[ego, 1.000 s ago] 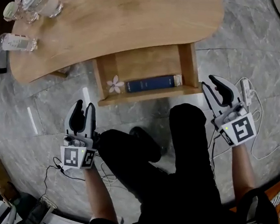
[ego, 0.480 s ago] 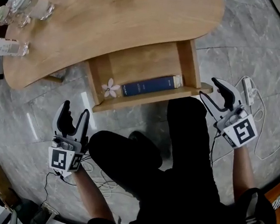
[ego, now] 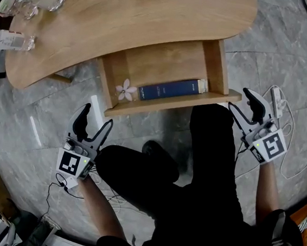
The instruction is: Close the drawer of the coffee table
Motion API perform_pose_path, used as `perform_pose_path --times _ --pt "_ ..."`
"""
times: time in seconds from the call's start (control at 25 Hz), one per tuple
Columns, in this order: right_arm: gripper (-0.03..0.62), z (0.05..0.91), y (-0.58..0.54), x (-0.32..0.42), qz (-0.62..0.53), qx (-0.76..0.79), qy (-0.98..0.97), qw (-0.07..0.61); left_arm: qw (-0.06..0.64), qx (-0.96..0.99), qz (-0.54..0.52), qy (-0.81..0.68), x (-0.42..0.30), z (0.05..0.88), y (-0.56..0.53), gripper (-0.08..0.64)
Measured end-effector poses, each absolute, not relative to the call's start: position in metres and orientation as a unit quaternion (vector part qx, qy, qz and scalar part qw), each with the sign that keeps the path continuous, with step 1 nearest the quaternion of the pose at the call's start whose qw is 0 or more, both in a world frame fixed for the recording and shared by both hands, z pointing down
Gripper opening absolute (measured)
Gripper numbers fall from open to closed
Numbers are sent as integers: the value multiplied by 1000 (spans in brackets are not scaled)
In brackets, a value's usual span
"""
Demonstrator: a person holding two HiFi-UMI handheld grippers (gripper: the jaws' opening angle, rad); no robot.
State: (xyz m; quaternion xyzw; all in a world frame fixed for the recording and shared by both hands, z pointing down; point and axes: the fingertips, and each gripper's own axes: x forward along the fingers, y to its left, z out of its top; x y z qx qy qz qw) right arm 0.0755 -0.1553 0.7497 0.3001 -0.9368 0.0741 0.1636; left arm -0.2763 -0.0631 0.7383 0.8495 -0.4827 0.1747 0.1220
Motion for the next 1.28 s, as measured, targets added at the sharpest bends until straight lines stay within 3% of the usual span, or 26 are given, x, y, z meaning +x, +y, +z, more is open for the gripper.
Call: perform_pose_path --times 0.28,0.6,1.28 --pt "206 775 -154 82 76 307 -928 198 132 858 211 -450 -265 768 -65 321" --pt "206 789 -157 80 75 296 -931 201 133 866 217 -430 -257 777 -62 149" --pt "179 784 -158 80 63 290 -934 199 131 865 212 -436 -257 771 -63 140"
